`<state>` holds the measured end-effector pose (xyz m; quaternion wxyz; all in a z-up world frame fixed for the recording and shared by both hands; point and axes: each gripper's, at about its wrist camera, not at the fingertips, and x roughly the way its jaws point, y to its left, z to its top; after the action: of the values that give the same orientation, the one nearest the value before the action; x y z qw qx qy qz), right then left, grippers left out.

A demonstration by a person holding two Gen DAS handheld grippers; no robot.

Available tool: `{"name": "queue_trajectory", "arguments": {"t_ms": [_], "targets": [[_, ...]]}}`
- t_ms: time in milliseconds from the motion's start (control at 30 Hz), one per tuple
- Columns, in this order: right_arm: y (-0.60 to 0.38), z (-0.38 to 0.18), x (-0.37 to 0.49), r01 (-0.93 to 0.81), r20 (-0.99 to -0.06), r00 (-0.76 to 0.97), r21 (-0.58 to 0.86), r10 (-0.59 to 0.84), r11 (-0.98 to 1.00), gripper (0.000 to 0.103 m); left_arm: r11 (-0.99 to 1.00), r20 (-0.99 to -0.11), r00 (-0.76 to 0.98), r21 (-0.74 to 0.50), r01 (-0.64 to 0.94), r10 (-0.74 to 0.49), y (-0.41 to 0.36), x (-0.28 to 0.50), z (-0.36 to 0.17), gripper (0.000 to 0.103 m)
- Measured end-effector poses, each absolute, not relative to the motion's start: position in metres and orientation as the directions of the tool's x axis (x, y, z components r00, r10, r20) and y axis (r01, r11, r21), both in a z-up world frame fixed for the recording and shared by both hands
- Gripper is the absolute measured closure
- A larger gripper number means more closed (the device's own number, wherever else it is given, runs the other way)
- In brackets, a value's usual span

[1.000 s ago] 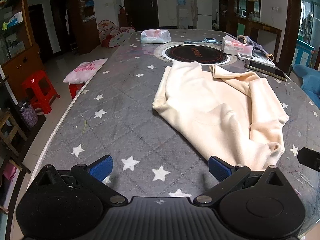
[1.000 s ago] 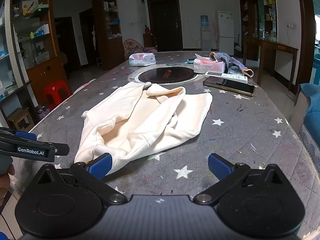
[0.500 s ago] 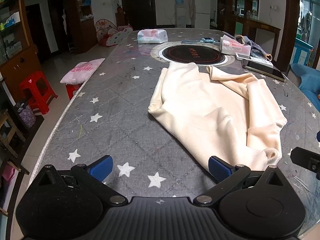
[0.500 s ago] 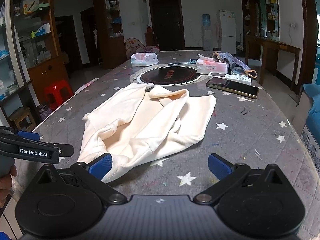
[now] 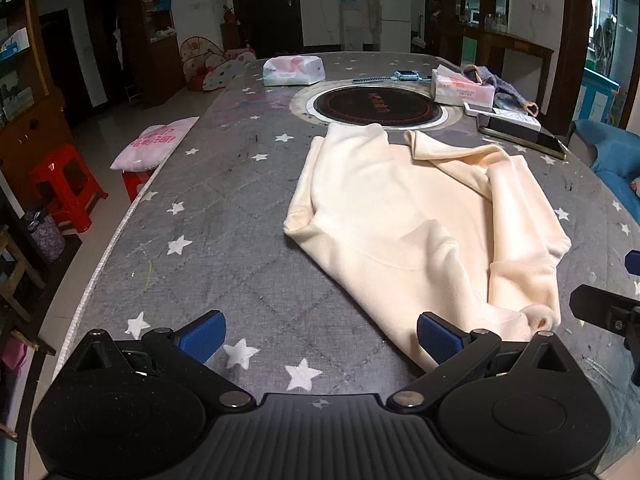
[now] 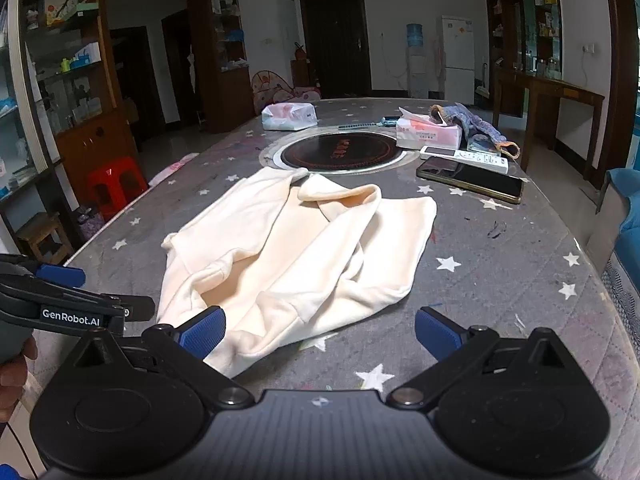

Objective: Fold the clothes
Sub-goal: 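Move both tools toward the crumpled cream shirt on the table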

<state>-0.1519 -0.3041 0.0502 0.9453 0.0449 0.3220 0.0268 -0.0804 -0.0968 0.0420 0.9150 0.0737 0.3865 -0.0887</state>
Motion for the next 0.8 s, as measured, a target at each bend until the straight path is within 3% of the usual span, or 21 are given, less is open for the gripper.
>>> {"name": "queue_trajectory", "arguments": {"t_ms": [800], "targets": [[-0.298,0.051,-0.195,-0.023,-0.616,0.784,0.085,0.070,0.996,0.005,0.967,-0.719,0.687,0.090,0.238,-0.102,-0.092,-0.129,0.040,0.000]]}}
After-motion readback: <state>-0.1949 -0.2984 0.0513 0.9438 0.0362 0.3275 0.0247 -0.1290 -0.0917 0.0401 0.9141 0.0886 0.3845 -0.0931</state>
